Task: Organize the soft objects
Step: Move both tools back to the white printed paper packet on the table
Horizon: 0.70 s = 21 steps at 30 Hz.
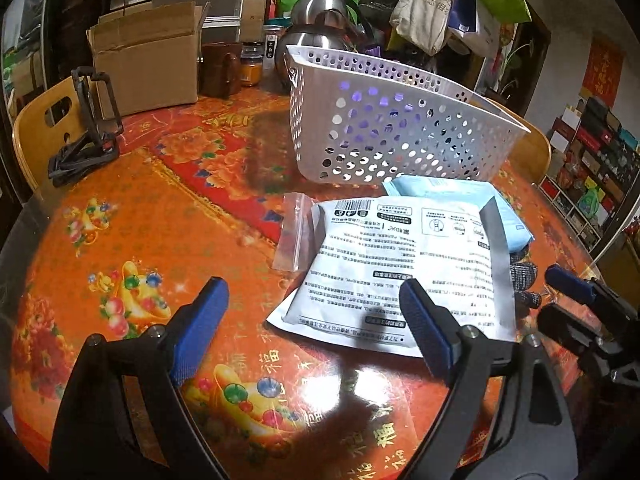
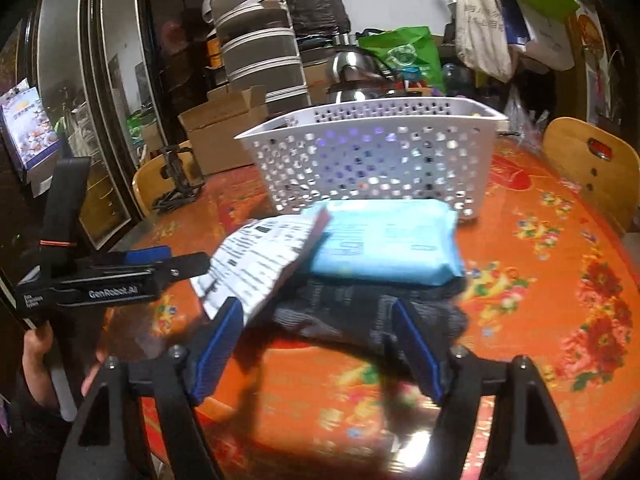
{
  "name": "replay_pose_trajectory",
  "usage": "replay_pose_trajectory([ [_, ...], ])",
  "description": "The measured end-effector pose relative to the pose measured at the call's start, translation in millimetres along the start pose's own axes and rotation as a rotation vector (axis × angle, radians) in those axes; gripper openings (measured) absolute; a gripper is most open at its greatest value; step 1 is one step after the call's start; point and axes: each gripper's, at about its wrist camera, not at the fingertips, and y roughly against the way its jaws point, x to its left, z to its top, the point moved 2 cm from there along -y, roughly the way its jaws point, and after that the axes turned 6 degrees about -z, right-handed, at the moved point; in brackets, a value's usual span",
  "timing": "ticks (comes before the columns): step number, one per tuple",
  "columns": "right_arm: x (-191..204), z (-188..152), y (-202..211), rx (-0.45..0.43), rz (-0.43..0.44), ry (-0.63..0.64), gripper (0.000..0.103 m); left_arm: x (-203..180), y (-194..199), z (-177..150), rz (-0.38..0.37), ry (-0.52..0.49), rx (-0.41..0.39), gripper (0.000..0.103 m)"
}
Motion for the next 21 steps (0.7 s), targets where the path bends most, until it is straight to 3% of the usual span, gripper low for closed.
replay_pose_trajectory([
  [6, 23, 5, -18, 0.039, 0.046, 0.017, 0.040, 9, 0, 0, -0.012, 0.025, -0.006, 0.086],
  [7, 27, 6, -22, 0.046, 0.050, 0.021, 0.039, 10, -1, 0, -0.014, 0.028, -0.004, 0.086],
  [15, 34, 12, -43, 0.091, 0.005, 0.086, 0.005, 2, -6, -3, -0.011, -0.009, 0.002, 0.086],
  [21, 22, 19, -35, 0.092, -0.042, 0.139, 0.001, -9, -9, -5, -0.024, -0.047, 0.021, 0.086],
])
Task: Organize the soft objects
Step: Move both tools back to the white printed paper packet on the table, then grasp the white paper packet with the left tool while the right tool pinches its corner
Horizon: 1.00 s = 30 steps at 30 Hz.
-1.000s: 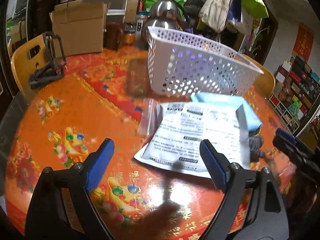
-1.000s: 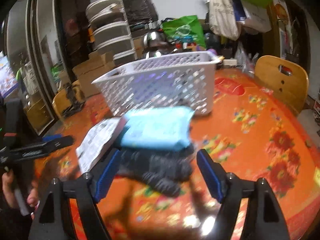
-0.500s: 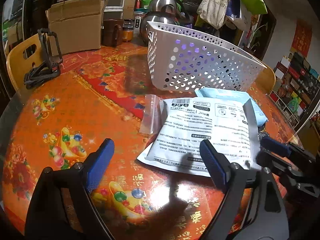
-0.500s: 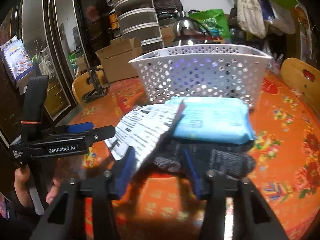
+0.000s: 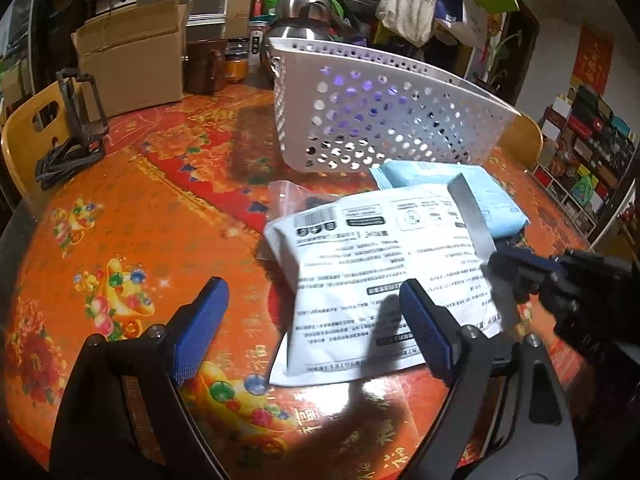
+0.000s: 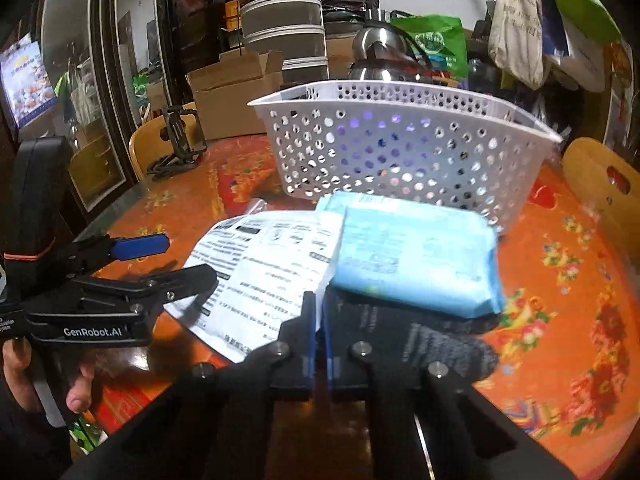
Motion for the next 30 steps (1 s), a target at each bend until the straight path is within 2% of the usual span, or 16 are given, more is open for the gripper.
replay_pose_trajectory([
  [3, -7, -1, 0, 0.002, -0.018, 0.006, 0.000, -6, -3, -1, -0.016, -0.003, 0.011, 0.086],
  [6, -15, -5, -2, 0.005, 0.013, -0.028, 0.000, -10, -5, -2, -0.011, -0.013, 0.015, 0.086],
  [10, -16, -5, 11, -0.036, 0.041, -0.051, 0.001, -3, -4, -2, -0.026, 0.019, 0.019, 0.086],
  [13, -15, -2, 17, -0.054, 0.060, -0.070, 0.013, 1, -4, -3, -0.034, 0.036, 0.021, 0.086],
  [15, -11, -1, 14, -0.046, 0.065, -0.065, 0.029, 0, -5, -3, -0.030, 0.030, 0.023, 0.086],
  [16, -7, -2, 10, -0.032, 0.072, -0.056, 0.031, 1, -4, -3, -0.030, 0.029, 0.023, 0.086],
  [22, 7, -5, -11, 0.016, 0.104, -0.038, 0.031, 2, -8, -3, -0.050, 0.038, 0.041, 0.085],
  [23, 8, -6, -12, 0.018, 0.106, -0.033, 0.031, 3, -9, -2, -0.060, 0.042, 0.045, 0.083],
  [24, 10, -5, -14, 0.023, 0.114, -0.028, 0.030, 3, -10, -2, -0.072, 0.047, 0.050, 0.073],
  [26, 13, -5, -17, 0.029, 0.113, -0.019, 0.028, 2, -12, -3, -0.128, 0.049, 0.063, 0.060],
  [28, 15, -5, -18, 0.027, 0.106, -0.008, 0.026, 1, -13, -3, -0.153, 0.054, 0.068, 0.060],
  [30, 17, -3, -17, 0.022, 0.099, 0.005, 0.017, 0, -13, -3, -0.157, 0.050, 0.070, 0.057],
])
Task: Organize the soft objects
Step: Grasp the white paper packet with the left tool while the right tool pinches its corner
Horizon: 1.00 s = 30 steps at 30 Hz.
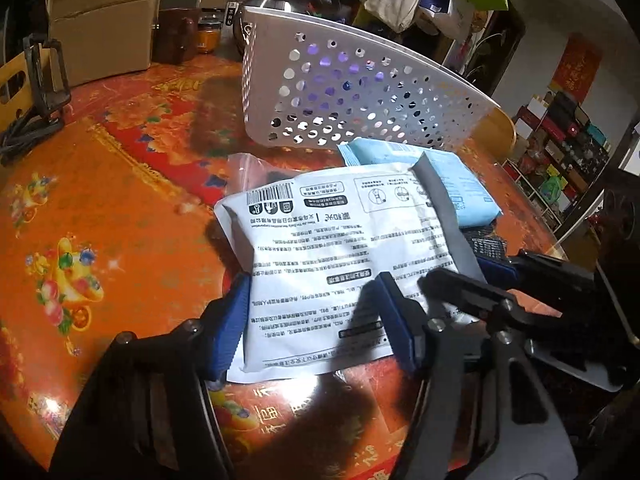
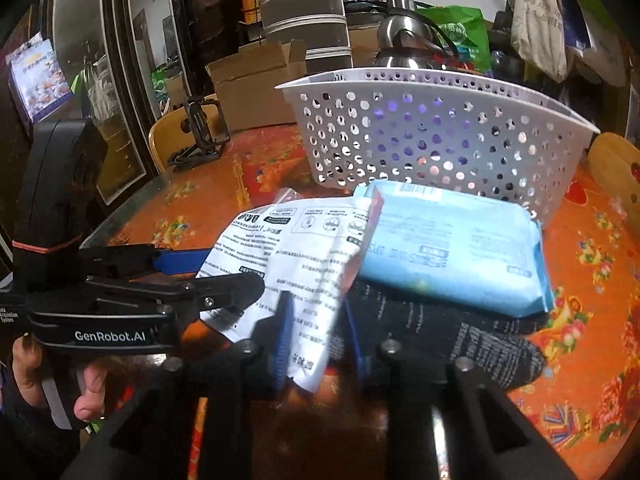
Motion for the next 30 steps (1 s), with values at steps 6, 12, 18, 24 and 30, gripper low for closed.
replay_pose_trajectory([
  [6, 12, 2, 0, -0.014, -0.040, 0.060, 0.012, -4, 6, -3, 0.026, -0.014, -0.029, 0.033],
  [12, 8, 1, 4, -0.024, -0.028, 0.064, 0.010, -4, 17, -6, 0.033, -0.017, -0.068, 0.028],
  [18, 6, 4, 20, -0.066, -0.017, 0.058, 0.009, -13, 27, -6, 0.022, -0.013, -0.099, 0.028],
  [24, -3, 11, 41, -0.110, -0.020, 0.049, 0.009, -35, 47, 4, 0.033, -0.038, -0.156, 0.028],
  [30, -12, 27, 62, -0.155, -0.040, 0.063, 0.009, -62, 64, 23, 0.053, -0.060, -0.206, 0.028],
])
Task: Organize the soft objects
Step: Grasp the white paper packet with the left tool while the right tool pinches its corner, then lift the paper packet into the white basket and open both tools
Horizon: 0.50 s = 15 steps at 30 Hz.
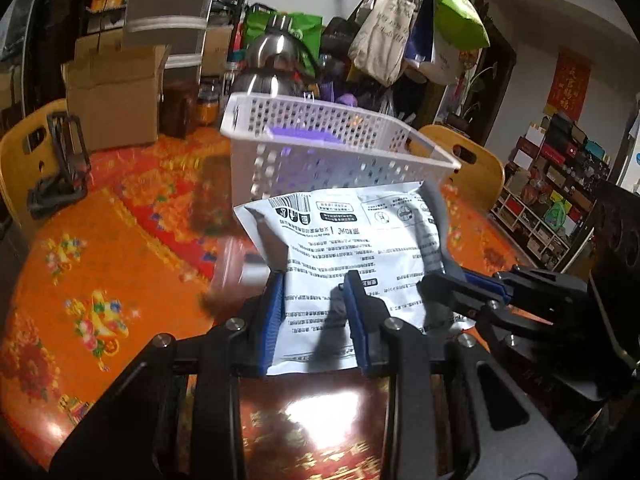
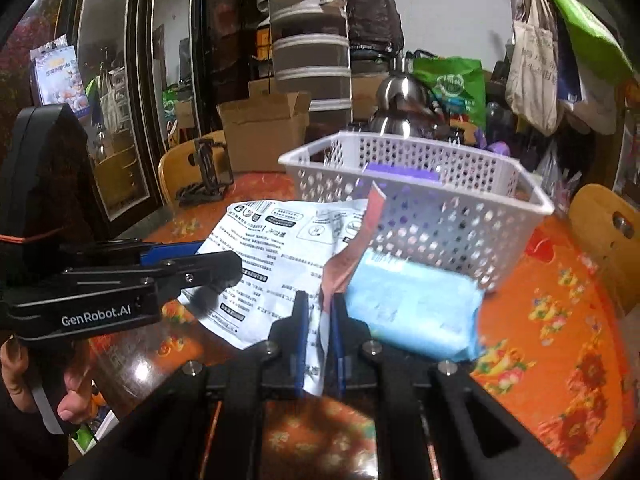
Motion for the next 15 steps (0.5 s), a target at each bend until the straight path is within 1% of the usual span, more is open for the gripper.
replay_pose_trajectory([
  [5, -16, 24, 17, -0.050, -0.016, 0.003, 0.009, -24, 9, 27, 0.010, -0.038, -0.036, 0.028],
  [9, -32, 48, 25, -0.081, -0.022, -0.003, 0.009, -39, 10, 55, 0.012, -0.060, -0.059, 0.028],
  [15, -60, 97, 29, -0.134, -0.032, -0.014, 0.009, -59, 6, 120, 0.007, -0.091, -0.094, 0.028],
])
